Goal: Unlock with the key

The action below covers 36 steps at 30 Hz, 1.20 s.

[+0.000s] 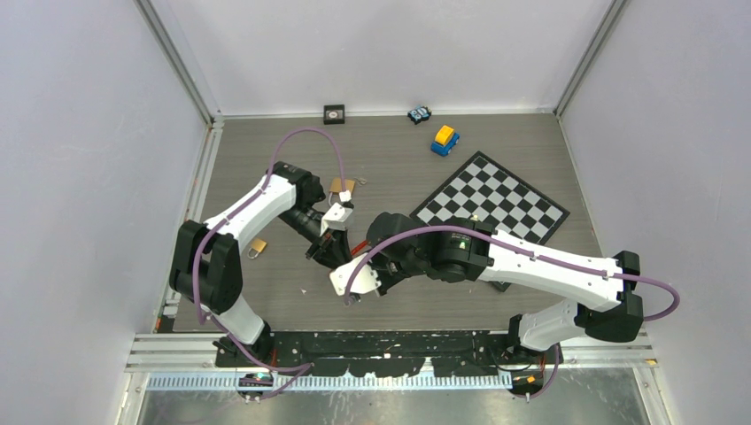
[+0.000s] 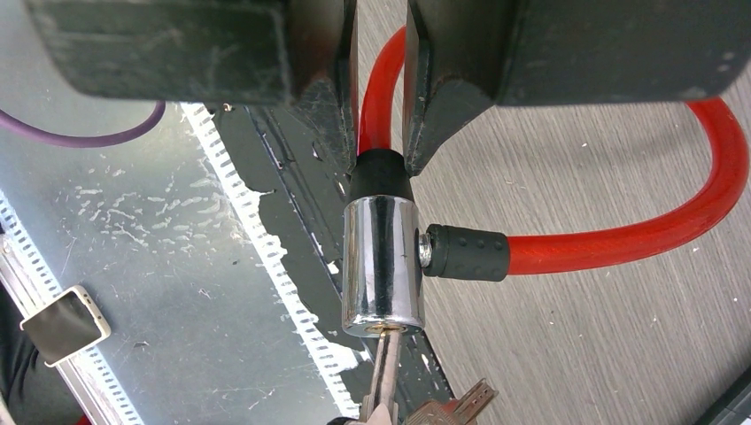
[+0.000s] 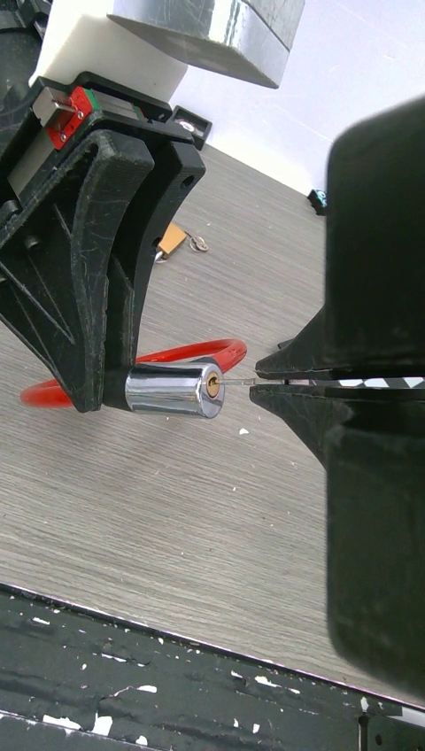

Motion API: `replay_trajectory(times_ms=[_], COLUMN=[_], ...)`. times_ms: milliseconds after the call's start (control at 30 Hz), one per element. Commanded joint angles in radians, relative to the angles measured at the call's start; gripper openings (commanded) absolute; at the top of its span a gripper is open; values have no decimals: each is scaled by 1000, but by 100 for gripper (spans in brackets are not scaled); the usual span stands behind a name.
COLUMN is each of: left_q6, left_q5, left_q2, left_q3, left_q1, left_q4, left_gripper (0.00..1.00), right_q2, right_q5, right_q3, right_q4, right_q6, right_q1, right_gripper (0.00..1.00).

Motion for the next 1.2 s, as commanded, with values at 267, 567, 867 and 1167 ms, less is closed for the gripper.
replay_trajectory(times_ms=[267,567,867,1167], left_q6=[23,23,22,23], left_q5=[26,26,26,27], left_q2=[-28,-28,-29,-34], left_q3=[-7,-7,-6,-12], left_q1=[4,4,4,4], left_q4=[-212,-212,-213,-212], left_gripper=[0,0,0,0], right_q2=[2,-1,0,11], right_q5=[9,-8,-27,-10], right_q3=[49,43,39,35], right_q4=[14,8,7,20], right_q6=[1,5,10,0], right_q1=[12,12,12,12], right_gripper=[1,1,1,1])
